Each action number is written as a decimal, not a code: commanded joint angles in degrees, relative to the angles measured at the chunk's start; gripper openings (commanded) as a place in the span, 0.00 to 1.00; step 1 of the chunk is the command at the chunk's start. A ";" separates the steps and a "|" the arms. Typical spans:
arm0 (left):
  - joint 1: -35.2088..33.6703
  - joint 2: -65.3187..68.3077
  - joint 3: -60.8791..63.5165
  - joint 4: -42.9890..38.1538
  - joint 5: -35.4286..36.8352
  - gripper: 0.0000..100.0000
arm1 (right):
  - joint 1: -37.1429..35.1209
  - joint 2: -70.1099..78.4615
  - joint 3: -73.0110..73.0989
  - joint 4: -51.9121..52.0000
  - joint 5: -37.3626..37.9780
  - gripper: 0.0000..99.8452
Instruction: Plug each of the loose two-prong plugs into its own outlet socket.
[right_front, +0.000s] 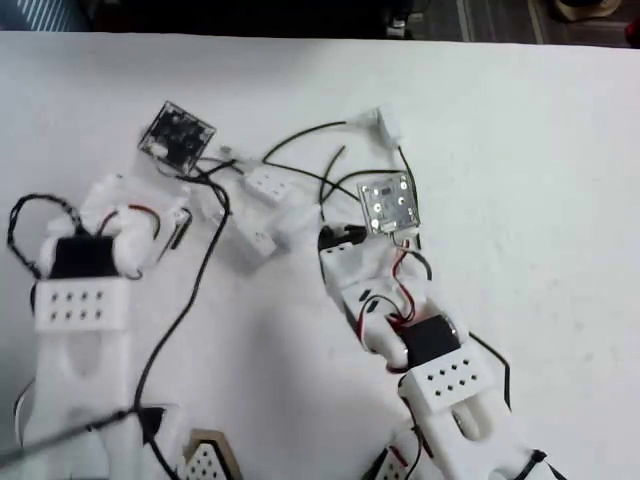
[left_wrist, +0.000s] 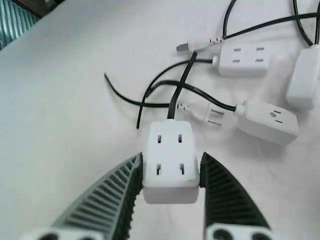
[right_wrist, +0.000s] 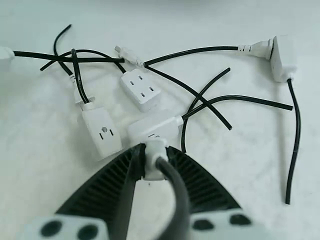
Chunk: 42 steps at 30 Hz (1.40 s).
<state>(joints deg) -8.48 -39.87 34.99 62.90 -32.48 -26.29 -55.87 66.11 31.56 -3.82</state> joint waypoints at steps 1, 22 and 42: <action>-0.75 -8.04 -2.02 0.35 2.55 0.13 | 0.66 -0.84 -0.44 -1.10 -0.26 0.02; 7.34 -24.84 -1.32 -2.02 8.26 0.13 | 3.21 -1.36 -0.44 -1.45 -0.79 0.02; 21.85 -24.75 43.96 -41.93 9.14 0.13 | 10.95 -1.45 -0.88 -5.14 -4.84 0.02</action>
<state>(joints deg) 12.88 -64.04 77.01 23.43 -23.60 -15.56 -55.87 66.11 27.78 -8.13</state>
